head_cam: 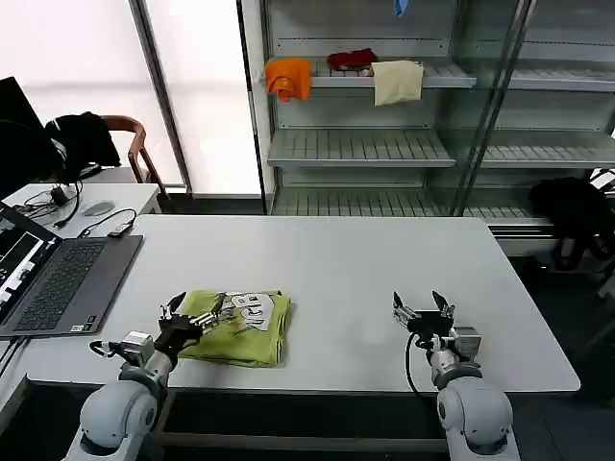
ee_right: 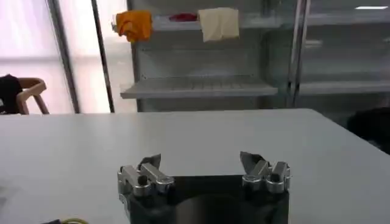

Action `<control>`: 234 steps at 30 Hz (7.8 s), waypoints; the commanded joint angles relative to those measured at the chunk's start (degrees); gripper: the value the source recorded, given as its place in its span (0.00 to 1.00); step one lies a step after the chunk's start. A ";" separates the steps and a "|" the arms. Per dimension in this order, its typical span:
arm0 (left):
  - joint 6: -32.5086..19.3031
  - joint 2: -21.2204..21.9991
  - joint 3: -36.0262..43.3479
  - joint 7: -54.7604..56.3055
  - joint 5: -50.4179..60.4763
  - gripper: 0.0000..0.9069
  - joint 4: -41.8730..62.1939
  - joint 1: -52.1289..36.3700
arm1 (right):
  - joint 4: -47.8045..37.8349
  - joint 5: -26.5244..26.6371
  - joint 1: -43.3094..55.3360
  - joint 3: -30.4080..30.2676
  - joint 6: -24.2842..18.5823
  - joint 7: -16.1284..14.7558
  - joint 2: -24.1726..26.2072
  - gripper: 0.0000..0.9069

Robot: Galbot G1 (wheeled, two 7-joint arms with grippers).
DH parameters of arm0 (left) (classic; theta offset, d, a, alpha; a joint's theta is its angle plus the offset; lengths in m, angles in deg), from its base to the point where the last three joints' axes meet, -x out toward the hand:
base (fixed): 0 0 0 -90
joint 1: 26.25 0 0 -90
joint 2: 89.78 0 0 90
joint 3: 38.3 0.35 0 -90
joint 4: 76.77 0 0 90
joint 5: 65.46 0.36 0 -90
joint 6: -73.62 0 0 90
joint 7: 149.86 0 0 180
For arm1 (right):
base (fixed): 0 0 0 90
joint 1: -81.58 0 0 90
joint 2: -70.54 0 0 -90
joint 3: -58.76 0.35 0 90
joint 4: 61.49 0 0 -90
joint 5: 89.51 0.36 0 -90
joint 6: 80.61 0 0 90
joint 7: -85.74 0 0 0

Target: Fold and organize the clothes.

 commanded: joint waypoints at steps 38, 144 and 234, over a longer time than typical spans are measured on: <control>0.05 1.83 -2.38 -1.70 -10.25 0.01 7.24 0.07 | -1.33 -0.21 0.24 0.15 -0.72 0.10 -0.30 1.00; 7.03 -1.02 3.81 6.97 -6.82 1.00 -3.09 -10.85 | -4.59 20.24 1.09 -20.12 3.79 5.96 -0.71 1.00; 4.59 1.22 3.23 5.70 -5.41 1.00 -1.28 -8.32 | -7.10 -1.11 3.70 2.86 -2.01 -3.08 14.61 1.00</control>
